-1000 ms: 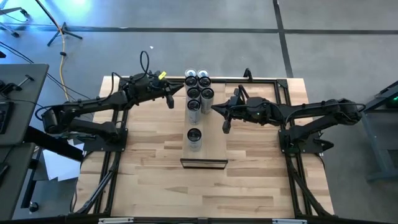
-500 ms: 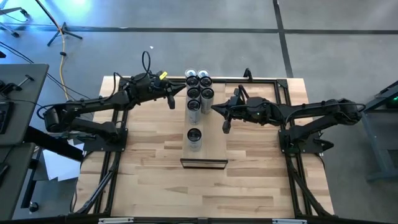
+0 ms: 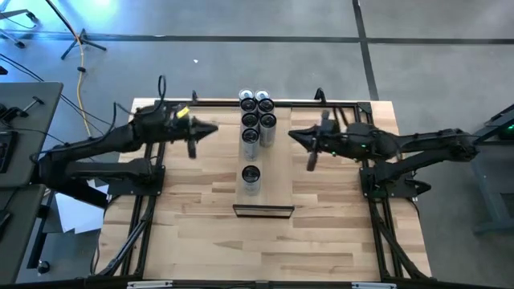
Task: Place canned beverage on shelf
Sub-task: Move the white blue soda can on the shelf aligned with the other white blue soda can
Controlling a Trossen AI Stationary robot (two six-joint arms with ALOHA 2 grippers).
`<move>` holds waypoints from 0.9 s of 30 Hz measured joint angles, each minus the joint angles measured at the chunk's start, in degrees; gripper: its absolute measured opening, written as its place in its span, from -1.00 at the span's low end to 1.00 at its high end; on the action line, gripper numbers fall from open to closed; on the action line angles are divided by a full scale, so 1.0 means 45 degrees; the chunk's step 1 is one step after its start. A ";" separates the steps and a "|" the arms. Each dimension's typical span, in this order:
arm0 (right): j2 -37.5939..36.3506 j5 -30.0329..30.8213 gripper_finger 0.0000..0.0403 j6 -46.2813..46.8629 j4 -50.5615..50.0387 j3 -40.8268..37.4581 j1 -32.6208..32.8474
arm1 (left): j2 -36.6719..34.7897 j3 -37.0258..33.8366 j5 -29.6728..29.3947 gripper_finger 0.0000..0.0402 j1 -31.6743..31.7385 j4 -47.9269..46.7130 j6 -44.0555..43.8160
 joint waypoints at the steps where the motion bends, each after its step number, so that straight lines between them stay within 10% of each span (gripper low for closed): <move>1: -0.0235 0.0092 -1.00 0.0048 -0.0256 0.0000 0.0148 | -0.0134 0.0000 -0.0230 -1.00 -0.0595 0.0034 -0.0230; 17: -0.1630 0.0960 -1.00 -0.0130 -0.3966 0.0000 0.2470 | 0.3906 0.3289 -1.0804 -1.00 -1.0961 -0.2369 -0.4411; 27: -0.1630 0.0606 -1.00 -0.0152 -0.4826 0.0000 0.3205 | 0.6632 0.6232 -1.1365 -1.00 -1.2907 -0.3621 -0.6542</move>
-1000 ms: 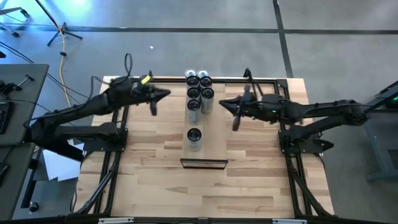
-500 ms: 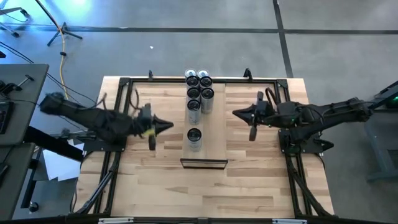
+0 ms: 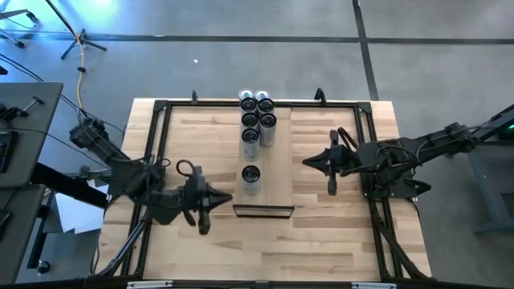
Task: Place canned beverage on shelf
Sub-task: Move the white blue soda can on the shelf aligned with the other white blue soda can
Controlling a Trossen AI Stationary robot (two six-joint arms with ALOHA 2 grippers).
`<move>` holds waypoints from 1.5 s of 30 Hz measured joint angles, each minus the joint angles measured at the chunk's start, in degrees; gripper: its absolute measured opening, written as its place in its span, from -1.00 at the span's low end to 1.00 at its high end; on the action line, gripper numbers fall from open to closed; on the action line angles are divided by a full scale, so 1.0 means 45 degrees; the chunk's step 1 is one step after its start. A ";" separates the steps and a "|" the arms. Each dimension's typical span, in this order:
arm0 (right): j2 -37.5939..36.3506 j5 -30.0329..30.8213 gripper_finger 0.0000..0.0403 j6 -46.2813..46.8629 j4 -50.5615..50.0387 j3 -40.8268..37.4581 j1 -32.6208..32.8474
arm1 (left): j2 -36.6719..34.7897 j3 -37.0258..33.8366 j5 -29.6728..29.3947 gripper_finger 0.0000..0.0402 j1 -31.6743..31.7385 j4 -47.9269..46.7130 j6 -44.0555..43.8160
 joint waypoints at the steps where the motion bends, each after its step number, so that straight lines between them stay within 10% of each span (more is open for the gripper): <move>1: 0.0000 0.0000 -1.00 0.0015 0.0022 0.0000 0.0091 | 0.0088 0.0159 0.0250 -1.00 -0.0077 -0.0100 0.0003; 12: 0.0865 -0.0080 -1.00 0.2024 0.1925 0.0005 0.2000 | 0.0196 0.0369 0.3911 -1.00 -0.0251 -0.0907 -0.0370; 22: 0.5108 0.1780 -1.00 0.3096 0.4476 0.1117 0.3521 | -0.0504 -0.1817 0.2971 -1.00 -0.1200 0.0048 0.0317; 33: 0.8488 0.2215 -1.00 0.4503 -0.4654 0.7084 0.3410 | -0.1772 -0.3886 0.2109 -1.00 -0.1007 0.2817 0.0409; 45: 0.7960 0.1925 -1.00 0.3037 -0.1355 0.4380 0.1321 | -0.0143 -0.3881 0.2044 -1.00 0.0423 0.4169 0.1677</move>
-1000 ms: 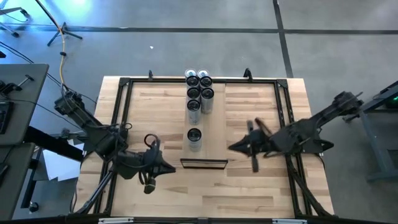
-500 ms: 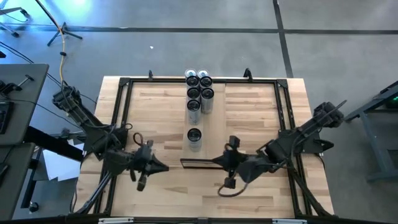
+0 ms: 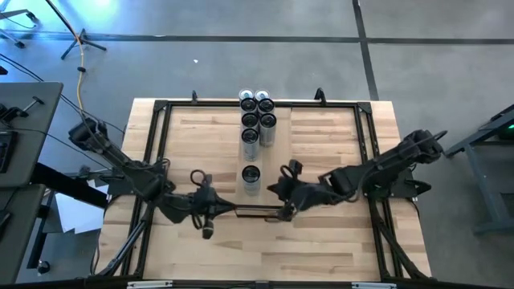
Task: Place canned beverage on shelf
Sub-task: Move the white blue soda can on the shelf aligned with the other white blue soda can
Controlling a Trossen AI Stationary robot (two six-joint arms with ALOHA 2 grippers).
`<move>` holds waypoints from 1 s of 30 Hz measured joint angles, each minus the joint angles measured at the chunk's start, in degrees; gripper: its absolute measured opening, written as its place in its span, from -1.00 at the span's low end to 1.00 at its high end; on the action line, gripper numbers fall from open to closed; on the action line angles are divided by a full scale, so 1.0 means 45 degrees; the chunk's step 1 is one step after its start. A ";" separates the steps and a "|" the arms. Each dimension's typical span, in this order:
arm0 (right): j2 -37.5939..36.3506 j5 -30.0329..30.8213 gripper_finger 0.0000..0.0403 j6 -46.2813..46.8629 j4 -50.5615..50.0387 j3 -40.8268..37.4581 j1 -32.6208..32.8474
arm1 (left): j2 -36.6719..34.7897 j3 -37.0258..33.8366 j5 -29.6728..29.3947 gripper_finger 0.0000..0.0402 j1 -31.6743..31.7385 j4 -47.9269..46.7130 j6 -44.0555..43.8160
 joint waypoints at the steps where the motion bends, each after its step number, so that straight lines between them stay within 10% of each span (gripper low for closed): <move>1: -0.0049 -0.0174 -1.00 -0.0068 0.0378 -0.0267 -0.0231 | 0.0170 0.0000 0.0088 -1.00 0.0107 0.0178 0.0093; 15: -0.0252 -0.2870 -1.00 -0.2016 0.2142 -0.0853 -0.2189 | 0.1109 0.0000 -0.0406 -1.00 0.1712 0.1314 0.0706; 30: -0.0257 -0.3223 -1.00 -0.2256 0.2758 -0.0863 -0.2556 | 0.1015 0.0005 0.1862 -1.00 0.3035 0.1133 0.2175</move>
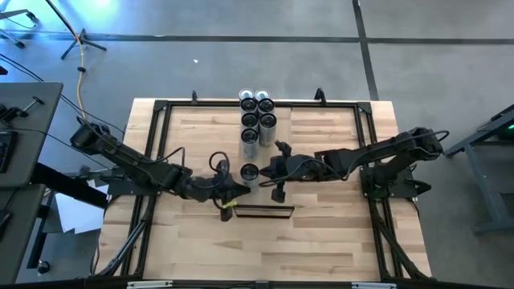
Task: Place canned beverage on shelf
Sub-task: Move the white blue soda can on the shelf aligned with the other white blue soda can
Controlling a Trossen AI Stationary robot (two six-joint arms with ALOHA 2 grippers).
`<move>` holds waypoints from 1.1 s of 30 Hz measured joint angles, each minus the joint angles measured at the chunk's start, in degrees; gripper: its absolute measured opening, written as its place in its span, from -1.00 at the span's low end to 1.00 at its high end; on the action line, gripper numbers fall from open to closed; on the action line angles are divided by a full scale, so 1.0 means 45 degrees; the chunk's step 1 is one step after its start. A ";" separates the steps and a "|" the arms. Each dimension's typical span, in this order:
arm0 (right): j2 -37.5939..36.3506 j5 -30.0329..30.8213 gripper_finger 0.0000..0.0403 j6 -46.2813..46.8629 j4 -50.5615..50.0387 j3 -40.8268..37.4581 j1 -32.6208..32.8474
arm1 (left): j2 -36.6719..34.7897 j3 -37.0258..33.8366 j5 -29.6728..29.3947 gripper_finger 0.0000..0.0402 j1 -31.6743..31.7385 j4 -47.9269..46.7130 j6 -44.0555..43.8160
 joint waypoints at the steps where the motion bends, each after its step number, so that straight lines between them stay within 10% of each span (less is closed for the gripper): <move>1: 0.0000 -0.0009 -1.00 0.0014 -0.0005 0.0000 0.0056 | 0.0000 0.0000 0.0176 -1.00 0.0037 -0.0101 0.0037; 33: -0.1597 0.0519 -1.00 0.1225 -0.1493 0.0000 0.0776 | -0.0835 -0.0005 0.0762 -1.00 0.1468 -0.1405 0.1576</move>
